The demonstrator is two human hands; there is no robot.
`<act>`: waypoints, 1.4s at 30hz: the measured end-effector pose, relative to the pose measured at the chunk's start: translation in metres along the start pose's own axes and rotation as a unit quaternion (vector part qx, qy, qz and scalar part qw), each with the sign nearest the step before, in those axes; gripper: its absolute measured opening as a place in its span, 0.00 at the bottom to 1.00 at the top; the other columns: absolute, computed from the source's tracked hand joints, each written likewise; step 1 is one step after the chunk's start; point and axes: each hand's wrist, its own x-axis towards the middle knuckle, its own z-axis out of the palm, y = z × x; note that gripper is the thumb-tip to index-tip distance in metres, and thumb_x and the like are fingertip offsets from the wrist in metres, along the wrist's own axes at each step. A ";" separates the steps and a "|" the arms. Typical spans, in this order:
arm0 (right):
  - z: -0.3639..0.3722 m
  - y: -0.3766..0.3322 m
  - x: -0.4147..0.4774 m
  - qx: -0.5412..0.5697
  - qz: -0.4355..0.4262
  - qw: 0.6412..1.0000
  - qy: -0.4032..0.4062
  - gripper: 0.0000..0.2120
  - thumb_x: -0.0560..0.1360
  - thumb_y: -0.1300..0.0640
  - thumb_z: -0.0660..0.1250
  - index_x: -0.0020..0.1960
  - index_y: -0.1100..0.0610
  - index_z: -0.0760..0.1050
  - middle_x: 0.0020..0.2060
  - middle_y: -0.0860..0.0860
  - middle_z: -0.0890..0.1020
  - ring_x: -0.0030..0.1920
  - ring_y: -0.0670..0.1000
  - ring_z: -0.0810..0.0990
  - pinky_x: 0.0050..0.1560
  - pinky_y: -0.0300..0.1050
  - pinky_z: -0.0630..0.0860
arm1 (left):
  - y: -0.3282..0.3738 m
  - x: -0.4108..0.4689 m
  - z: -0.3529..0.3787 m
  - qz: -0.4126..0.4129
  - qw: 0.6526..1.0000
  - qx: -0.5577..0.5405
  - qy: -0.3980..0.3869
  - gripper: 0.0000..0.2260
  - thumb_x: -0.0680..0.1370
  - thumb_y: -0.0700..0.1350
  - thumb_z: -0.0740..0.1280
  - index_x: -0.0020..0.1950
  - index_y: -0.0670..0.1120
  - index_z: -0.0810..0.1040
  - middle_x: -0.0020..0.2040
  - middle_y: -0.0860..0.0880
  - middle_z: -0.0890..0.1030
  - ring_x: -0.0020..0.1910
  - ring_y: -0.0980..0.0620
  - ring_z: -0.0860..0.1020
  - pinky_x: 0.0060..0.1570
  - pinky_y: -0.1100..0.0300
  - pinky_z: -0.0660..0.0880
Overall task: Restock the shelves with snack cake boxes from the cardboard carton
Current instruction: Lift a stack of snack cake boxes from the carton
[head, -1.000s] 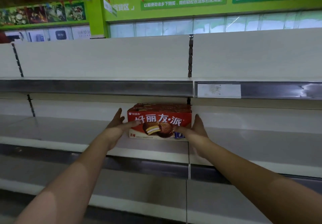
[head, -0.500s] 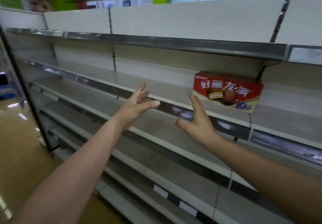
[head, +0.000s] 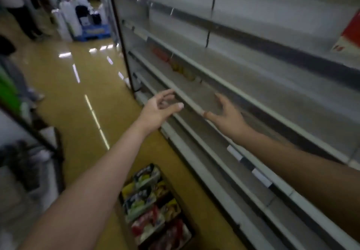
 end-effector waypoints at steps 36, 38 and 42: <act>0.316 0.345 -0.073 -0.042 0.272 0.842 -0.464 0.35 0.67 0.35 0.74 0.70 0.48 0.72 0.61 0.45 0.81 0.59 0.49 0.81 0.58 0.47 0.79 | -0.385 -0.275 0.086 -0.523 0.818 -0.029 0.240 0.19 0.79 0.52 0.72 0.66 0.46 0.76 0.57 0.49 0.81 0.52 0.52 0.80 0.49 0.56 0.78; 0.335 0.371 -0.080 -0.046 0.297 0.838 -0.455 0.31 0.72 0.40 0.74 0.70 0.51 0.71 0.62 0.46 0.80 0.59 0.49 0.80 0.58 0.46 0.78 | -0.417 -0.283 0.092 -0.543 0.806 -0.043 0.232 0.12 0.78 0.52 0.72 0.59 0.51 0.77 0.57 0.47 0.82 0.55 0.49 0.81 0.56 0.51 0.79; 0.373 0.414 -0.091 -0.063 0.329 0.833 -0.440 0.30 0.75 0.43 0.73 0.72 0.53 0.70 0.64 0.49 0.79 0.59 0.50 0.78 0.59 0.47 0.76 | -0.483 -0.287 0.101 -0.559 0.799 -0.057 0.216 0.08 0.79 0.49 0.72 0.54 0.53 0.76 0.57 0.48 0.83 0.55 0.49 0.81 0.62 0.50 0.77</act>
